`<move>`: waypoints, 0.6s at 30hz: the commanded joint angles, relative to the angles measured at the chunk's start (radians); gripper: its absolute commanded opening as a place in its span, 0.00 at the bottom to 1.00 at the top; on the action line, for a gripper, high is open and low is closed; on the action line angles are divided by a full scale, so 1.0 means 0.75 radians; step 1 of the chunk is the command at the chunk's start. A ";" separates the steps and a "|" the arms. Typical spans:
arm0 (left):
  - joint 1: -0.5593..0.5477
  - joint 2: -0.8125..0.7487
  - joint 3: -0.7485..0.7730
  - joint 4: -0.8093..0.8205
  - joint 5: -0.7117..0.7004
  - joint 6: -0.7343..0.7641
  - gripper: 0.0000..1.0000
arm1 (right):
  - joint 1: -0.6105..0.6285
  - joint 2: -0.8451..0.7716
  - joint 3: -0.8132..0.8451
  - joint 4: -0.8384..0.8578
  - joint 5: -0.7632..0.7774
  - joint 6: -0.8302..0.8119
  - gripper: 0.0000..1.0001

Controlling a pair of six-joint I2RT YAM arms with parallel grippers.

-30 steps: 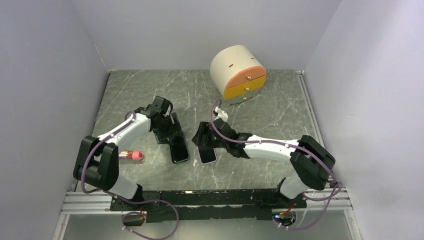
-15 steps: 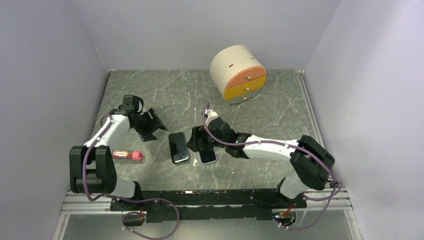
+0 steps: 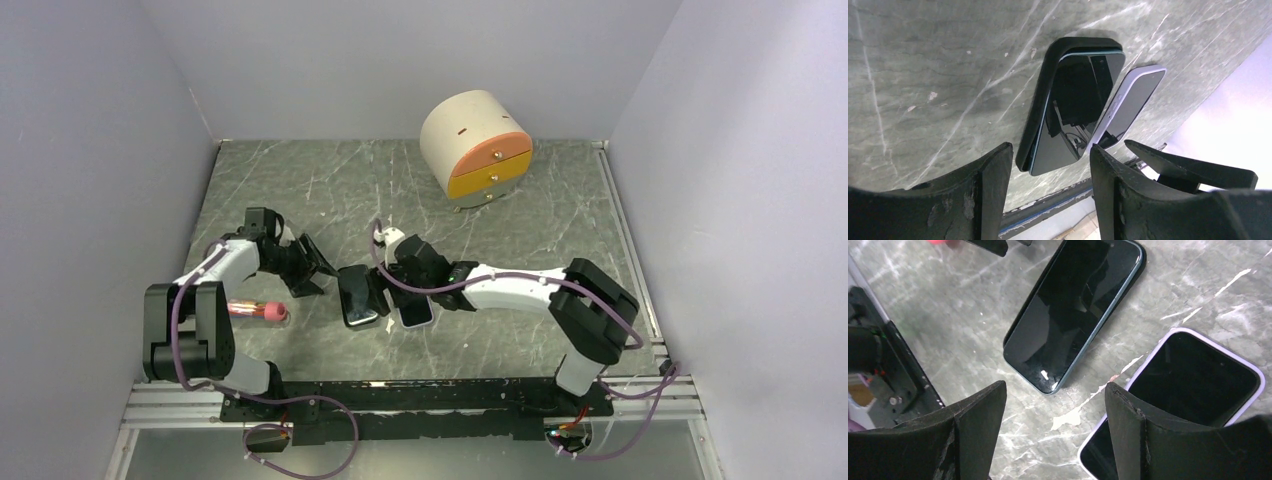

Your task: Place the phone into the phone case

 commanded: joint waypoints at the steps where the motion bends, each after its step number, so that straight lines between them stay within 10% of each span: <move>1: 0.007 0.043 -0.041 0.084 0.094 0.007 0.61 | 0.032 0.053 0.099 -0.060 0.001 -0.149 0.75; 18: 0.001 0.109 -0.125 0.201 0.137 -0.050 0.55 | 0.142 0.211 0.214 -0.221 0.170 -0.263 0.75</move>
